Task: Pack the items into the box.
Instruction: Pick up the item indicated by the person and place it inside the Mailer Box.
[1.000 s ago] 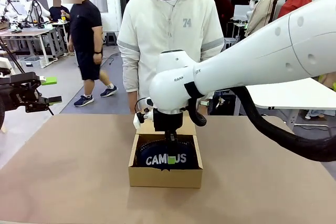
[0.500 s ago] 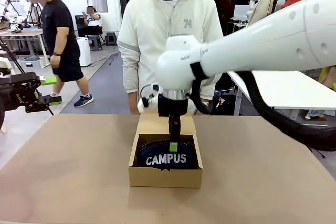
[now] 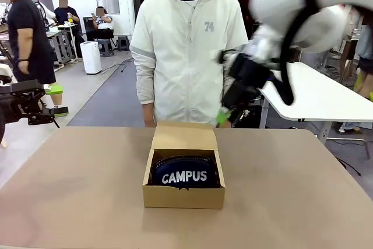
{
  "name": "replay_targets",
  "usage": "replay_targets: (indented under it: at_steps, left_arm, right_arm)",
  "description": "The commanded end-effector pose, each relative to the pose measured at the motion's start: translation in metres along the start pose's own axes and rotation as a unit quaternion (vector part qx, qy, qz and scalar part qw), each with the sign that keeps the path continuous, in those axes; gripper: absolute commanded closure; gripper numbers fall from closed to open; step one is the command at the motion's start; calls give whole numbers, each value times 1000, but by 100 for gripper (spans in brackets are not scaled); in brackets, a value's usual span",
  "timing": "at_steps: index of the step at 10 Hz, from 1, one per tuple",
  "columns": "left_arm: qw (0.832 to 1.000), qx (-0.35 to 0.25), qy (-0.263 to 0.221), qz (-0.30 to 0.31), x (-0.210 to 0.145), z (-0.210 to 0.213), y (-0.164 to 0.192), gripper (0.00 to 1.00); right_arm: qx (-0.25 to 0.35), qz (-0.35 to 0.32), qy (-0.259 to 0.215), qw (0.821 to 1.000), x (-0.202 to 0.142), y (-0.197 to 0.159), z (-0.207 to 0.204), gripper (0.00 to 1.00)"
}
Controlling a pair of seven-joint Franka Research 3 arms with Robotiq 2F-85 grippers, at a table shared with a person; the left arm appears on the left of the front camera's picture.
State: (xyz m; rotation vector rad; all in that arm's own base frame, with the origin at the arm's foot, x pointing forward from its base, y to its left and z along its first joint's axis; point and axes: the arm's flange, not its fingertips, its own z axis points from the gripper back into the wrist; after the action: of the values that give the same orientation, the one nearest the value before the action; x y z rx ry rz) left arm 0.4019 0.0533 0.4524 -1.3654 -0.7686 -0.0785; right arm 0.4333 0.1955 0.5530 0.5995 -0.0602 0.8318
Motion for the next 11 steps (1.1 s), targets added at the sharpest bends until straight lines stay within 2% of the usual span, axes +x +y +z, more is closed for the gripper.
replay_targets:
  at_steps: [1,4,5,6,7,11]
  left_arm:
    - [1000,-5,6,-7,-1,3,-1,0]
    - [1000,-5,6,-7,-1,3,-1,0]
    - [1000,-5,6,-7,-1,3,-1,0]
    - [1000,-5,6,-7,-1,3,-1,0]
    - [1000,-5,6,-7,-1,3,-1,0]
    - [1000,-5,6,-7,-1,3,-1,0]
  right_arm:
    - [75,-97,-152,981,-95,-22,36,0]
    - [135,-149,-304,931,-206,-75,71,0]
    - [140,-165,-350,911,-231,-97,69,0]
    - [132,-139,-378,906,-237,-118,54,0]
    - [143,-177,-298,927,-228,-85,80,0]
    - [143,-177,-298,927,-228,-85,80,0]
